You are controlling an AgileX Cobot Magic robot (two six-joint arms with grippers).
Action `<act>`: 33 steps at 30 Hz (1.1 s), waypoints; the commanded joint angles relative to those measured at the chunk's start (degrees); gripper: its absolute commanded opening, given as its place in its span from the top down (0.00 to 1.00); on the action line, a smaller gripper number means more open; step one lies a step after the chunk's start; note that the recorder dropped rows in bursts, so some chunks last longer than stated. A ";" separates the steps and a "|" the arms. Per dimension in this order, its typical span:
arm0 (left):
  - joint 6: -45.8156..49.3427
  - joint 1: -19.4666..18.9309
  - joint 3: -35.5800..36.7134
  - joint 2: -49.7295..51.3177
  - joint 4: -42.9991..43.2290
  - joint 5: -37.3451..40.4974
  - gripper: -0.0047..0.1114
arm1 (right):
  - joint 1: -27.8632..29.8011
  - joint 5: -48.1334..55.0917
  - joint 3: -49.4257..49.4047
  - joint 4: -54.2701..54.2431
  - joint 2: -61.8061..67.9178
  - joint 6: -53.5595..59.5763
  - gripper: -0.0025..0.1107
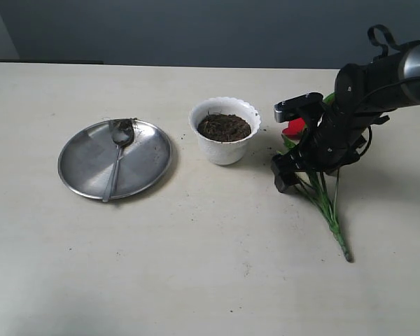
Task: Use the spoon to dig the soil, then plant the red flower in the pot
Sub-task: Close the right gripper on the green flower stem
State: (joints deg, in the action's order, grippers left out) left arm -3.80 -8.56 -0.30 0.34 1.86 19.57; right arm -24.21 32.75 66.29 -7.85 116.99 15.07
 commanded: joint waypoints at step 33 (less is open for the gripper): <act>-0.06 0.24 0.30 -0.34 -0.35 -0.36 0.96 | 0.17 1.40 -0.81 -2.05 -2.68 0.20 0.15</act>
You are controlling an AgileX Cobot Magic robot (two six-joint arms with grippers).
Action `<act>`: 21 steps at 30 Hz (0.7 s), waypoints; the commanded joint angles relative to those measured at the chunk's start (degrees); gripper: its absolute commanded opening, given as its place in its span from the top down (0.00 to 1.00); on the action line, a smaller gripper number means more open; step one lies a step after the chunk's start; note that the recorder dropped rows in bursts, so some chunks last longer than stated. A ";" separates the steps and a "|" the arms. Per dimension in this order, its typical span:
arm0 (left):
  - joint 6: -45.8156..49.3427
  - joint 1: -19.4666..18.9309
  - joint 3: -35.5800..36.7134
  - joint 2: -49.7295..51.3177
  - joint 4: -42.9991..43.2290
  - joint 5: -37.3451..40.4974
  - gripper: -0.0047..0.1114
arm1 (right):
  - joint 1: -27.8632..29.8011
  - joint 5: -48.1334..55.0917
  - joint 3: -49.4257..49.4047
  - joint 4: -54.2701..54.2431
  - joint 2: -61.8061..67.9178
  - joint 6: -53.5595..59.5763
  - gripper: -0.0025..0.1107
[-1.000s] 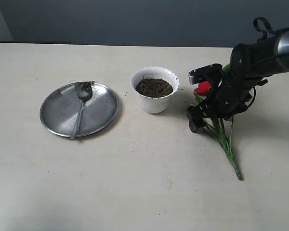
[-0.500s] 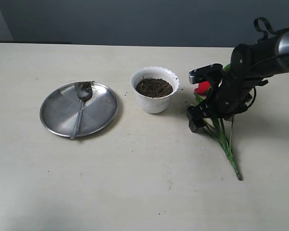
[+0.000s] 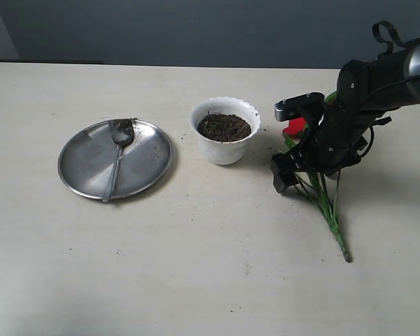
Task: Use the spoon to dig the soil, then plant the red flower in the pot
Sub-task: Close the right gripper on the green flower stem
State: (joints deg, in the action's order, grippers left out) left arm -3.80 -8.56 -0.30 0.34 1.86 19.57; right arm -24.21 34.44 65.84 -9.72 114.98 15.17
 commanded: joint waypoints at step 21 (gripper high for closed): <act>-0.06 0.24 0.30 -0.34 -0.35 -0.36 0.96 | 0.17 -0.15 -0.36 0.34 -0.57 0.10 0.53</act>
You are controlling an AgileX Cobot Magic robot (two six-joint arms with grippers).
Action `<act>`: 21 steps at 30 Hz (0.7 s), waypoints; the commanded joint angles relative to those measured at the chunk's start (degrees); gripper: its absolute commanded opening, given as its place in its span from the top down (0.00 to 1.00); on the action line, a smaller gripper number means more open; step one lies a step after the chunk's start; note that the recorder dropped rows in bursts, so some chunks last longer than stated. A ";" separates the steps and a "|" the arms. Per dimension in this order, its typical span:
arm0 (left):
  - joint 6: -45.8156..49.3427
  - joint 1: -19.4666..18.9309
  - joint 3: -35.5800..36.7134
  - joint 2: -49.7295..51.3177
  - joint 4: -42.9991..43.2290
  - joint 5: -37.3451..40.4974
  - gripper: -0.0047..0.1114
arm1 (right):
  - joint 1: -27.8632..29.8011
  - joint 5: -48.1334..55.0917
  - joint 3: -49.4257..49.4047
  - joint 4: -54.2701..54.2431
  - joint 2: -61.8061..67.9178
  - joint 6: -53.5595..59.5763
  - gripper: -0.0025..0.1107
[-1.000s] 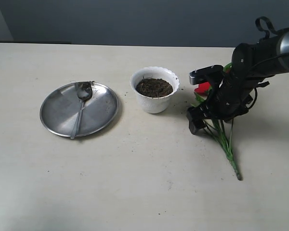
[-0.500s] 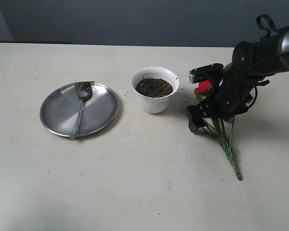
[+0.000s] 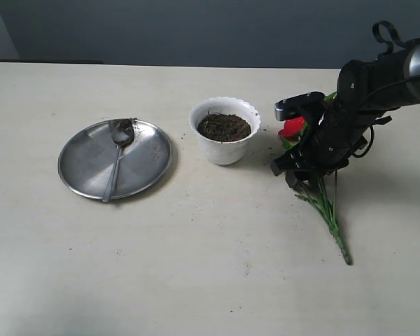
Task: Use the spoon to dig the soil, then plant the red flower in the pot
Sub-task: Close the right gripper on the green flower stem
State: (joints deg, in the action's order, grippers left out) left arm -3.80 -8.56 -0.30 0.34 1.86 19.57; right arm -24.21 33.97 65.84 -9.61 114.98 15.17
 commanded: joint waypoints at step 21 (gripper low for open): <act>-0.06 0.24 0.30 -0.34 -0.35 -0.36 0.96 | 0.17 1.29 -0.36 0.23 -0.45 0.10 0.53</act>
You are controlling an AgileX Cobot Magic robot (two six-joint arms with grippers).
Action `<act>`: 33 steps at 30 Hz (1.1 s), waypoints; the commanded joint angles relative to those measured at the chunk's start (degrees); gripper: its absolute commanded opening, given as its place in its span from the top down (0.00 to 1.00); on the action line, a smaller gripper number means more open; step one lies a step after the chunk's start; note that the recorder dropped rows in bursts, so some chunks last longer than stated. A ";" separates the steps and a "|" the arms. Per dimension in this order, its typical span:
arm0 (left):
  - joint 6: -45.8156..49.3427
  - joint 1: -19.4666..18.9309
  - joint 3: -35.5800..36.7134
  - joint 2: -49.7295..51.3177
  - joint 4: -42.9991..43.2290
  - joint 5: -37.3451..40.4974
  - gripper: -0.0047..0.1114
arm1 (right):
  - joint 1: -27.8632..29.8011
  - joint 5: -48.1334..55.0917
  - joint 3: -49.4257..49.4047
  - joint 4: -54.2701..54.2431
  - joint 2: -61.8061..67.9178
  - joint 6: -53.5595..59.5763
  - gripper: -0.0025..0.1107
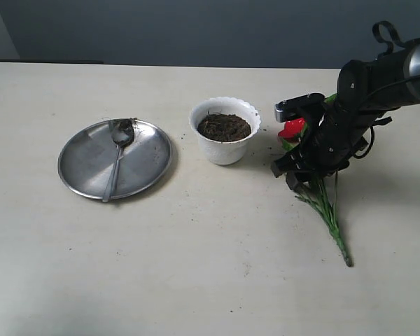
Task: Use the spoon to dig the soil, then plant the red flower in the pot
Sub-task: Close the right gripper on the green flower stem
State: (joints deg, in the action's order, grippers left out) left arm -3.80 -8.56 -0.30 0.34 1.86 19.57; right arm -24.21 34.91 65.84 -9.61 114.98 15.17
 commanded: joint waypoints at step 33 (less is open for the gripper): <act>-0.06 0.24 0.30 -0.34 -0.35 -0.36 0.96 | 0.17 0.12 -0.36 -0.10 -0.45 0.10 0.47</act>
State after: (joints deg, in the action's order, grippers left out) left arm -3.80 -8.56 -0.30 0.34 1.86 19.57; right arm -24.21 35.26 65.84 -9.61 114.98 15.17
